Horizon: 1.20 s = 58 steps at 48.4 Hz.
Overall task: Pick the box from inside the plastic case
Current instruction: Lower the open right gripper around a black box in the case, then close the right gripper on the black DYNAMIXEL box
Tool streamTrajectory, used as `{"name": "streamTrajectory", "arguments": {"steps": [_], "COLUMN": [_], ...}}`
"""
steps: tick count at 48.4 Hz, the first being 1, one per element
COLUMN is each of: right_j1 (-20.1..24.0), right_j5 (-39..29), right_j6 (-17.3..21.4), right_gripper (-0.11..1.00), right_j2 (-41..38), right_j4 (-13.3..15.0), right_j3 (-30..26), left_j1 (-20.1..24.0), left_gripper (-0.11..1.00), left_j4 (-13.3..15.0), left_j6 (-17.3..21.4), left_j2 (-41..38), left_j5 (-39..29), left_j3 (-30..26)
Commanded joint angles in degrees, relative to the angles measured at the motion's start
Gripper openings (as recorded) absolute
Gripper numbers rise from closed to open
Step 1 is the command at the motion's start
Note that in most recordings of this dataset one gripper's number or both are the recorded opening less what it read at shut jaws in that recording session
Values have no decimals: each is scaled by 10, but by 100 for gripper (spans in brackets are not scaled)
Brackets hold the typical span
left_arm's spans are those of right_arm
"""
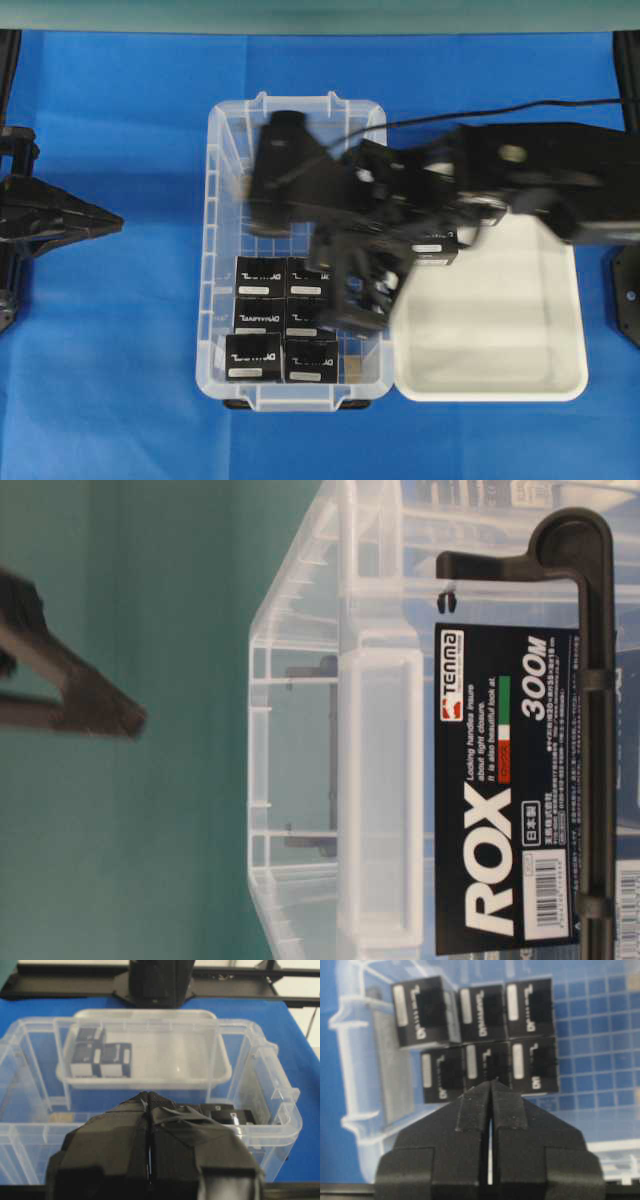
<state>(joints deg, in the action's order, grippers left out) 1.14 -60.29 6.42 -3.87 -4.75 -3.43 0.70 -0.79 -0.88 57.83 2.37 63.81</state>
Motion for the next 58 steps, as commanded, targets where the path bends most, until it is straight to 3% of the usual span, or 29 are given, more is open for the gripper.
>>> {"name": "streamTrajectory", "arguments": {"steps": [1, 8, 12, 15, 20, 24, 28, 37, 42, 45, 58], "right_j1": [-6, -8, -8, -8, -12, -23, -35, -45, -41, -40, -24], "right_j5": [-38, -101, -121, -129, -129, -130, -129, -112, -78, -55, 5], "right_j6": [-1, -4, -27, -65, -134, -159, -164, -179, -200, -209, -213], "right_gripper": [1, 3, 5, 7, 11, 16, 24, 74, 95, 100, 100], "right_j2": [-37, -91, -114, -127, -144, -152, -159, -171, -177, -180, -189], "right_j4": [-3, -8, -25, -56, -140, -189, -213, -214, -213, -214, -227], "right_j3": [-47, -107, -127, -137, -149, -146, -139, -128, -115, -105, -64], "left_j1": [0, 0, 0, 0, 0, 0, 0, 0, 0, 0, 1], "left_gripper": [-6, -6, -6, -6, -6, -6, -6, -6, -6, -6, -6], "left_j4": [-2, -2, -2, -2, -2, -2, -2, -2, -2, -2, -2], "left_j6": [0, 0, 0, 0, 0, 0, 0, 0, 1, 1, 0], "left_j2": [-3, -1, 0, 0, 2, 5, 9, 16, 19, 19, 24], "left_j5": [0, -1, -4, -11, -19, -24, -25, -25, -25, -25, -47], "left_j3": [-18, -20, -20, -20, -20, -21, -21, -23, -23, -23, -23]}}
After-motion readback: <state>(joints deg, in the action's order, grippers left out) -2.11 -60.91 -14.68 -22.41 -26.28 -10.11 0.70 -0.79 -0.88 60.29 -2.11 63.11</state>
